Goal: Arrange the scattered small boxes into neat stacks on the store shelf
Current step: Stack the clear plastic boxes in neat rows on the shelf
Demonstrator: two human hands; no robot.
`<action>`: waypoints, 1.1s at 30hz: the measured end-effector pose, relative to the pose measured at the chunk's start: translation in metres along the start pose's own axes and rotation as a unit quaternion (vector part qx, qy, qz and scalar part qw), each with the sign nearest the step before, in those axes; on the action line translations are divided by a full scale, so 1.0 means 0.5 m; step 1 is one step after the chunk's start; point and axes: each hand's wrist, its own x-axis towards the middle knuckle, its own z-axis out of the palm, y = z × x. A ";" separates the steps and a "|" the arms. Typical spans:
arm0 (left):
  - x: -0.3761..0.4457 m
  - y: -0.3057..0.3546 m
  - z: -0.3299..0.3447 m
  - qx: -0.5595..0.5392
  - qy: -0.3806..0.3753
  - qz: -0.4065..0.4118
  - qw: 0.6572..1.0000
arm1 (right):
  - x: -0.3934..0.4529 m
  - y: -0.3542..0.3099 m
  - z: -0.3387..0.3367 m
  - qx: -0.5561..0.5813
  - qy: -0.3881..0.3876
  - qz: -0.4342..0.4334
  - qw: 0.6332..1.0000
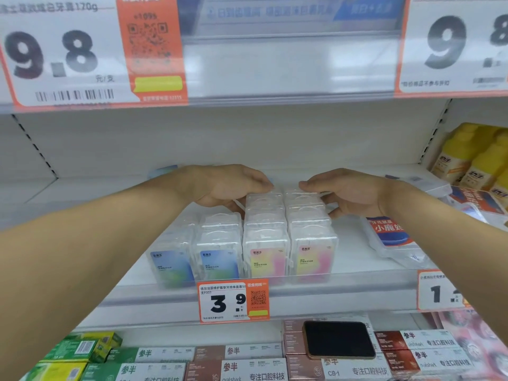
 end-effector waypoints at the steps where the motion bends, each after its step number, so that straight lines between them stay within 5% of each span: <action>1: -0.001 0.000 0.001 0.003 -0.001 0.001 1.000 | 0.000 -0.001 -0.001 0.000 -0.001 0.003 1.000; 19: 0.003 -0.011 0.010 0.040 0.051 0.062 0.996 | -0.008 -0.013 0.001 -0.010 -0.013 0.032 0.999; 23: -0.001 -0.019 -0.018 0.045 0.185 0.111 0.975 | 0.003 -0.044 -0.010 -0.008 0.028 0.034 0.999; 28: -0.026 -0.078 -0.124 0.140 0.391 0.079 0.906 | 0.079 -0.130 0.016 -0.206 0.109 -0.037 0.972; 33: -0.036 -0.208 -0.160 0.213 0.392 0.025 0.895 | 0.184 -0.189 0.089 -0.397 0.058 0.002 0.916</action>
